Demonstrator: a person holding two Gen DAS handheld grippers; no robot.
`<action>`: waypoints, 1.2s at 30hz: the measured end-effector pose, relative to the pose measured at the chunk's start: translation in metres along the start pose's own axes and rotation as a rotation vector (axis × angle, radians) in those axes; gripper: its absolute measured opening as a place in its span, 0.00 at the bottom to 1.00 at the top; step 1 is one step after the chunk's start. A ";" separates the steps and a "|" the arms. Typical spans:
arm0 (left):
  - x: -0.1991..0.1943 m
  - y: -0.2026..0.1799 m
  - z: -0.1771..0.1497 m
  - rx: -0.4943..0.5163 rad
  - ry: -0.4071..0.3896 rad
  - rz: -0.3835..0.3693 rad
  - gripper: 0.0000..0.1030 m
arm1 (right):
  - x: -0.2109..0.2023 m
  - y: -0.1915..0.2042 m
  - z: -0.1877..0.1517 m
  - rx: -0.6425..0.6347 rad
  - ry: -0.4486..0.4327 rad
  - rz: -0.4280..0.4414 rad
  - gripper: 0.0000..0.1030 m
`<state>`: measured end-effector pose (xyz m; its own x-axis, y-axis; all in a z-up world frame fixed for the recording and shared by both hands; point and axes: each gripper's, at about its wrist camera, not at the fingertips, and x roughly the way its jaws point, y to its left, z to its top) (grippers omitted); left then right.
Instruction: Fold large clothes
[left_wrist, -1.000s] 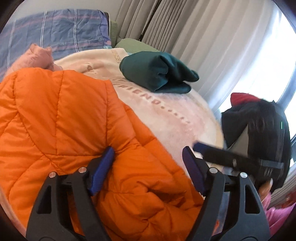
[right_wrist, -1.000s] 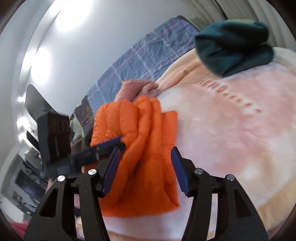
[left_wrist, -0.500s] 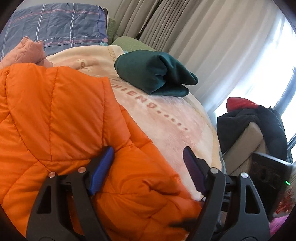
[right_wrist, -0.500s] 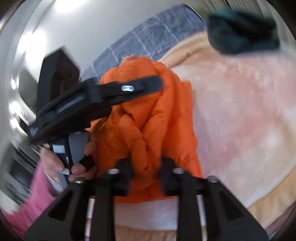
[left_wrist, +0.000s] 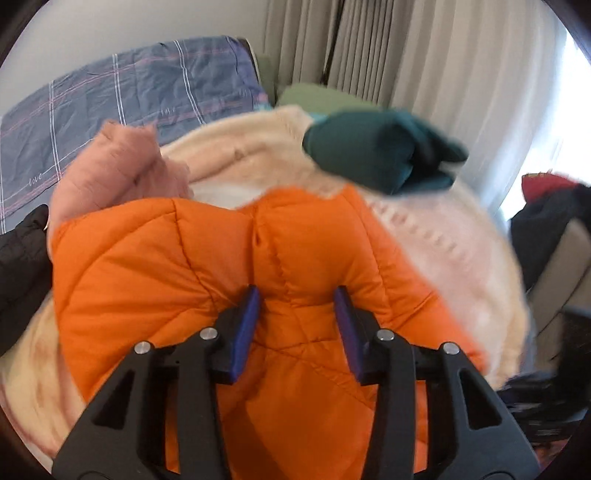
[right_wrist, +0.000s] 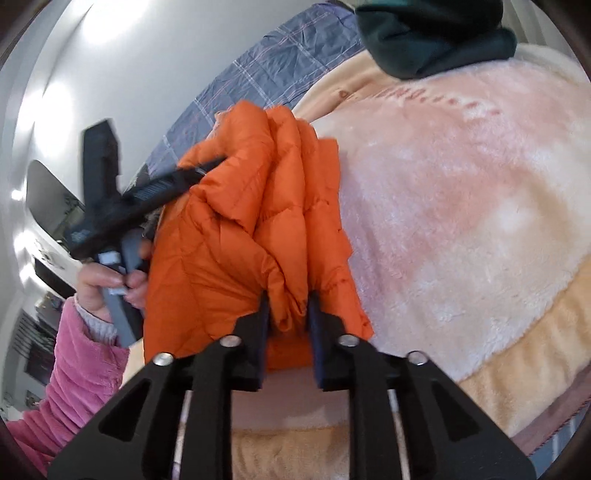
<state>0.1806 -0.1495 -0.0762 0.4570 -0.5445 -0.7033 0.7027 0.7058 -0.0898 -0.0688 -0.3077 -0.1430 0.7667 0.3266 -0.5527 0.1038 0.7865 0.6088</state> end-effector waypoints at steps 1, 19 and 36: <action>0.006 -0.003 -0.002 0.015 0.005 0.012 0.44 | -0.003 0.003 0.002 -0.017 -0.018 -0.024 0.31; 0.022 -0.015 -0.007 0.086 0.038 0.041 0.49 | 0.038 0.021 0.003 -0.181 0.002 -0.108 0.29; 0.092 -0.024 0.046 0.184 0.119 0.176 0.95 | 0.052 0.019 -0.001 -0.242 0.003 -0.152 0.30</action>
<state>0.2312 -0.2371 -0.1067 0.5209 -0.3560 -0.7758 0.7106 0.6844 0.1632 -0.0276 -0.2752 -0.1601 0.7518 0.1964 -0.6295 0.0633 0.9287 0.3654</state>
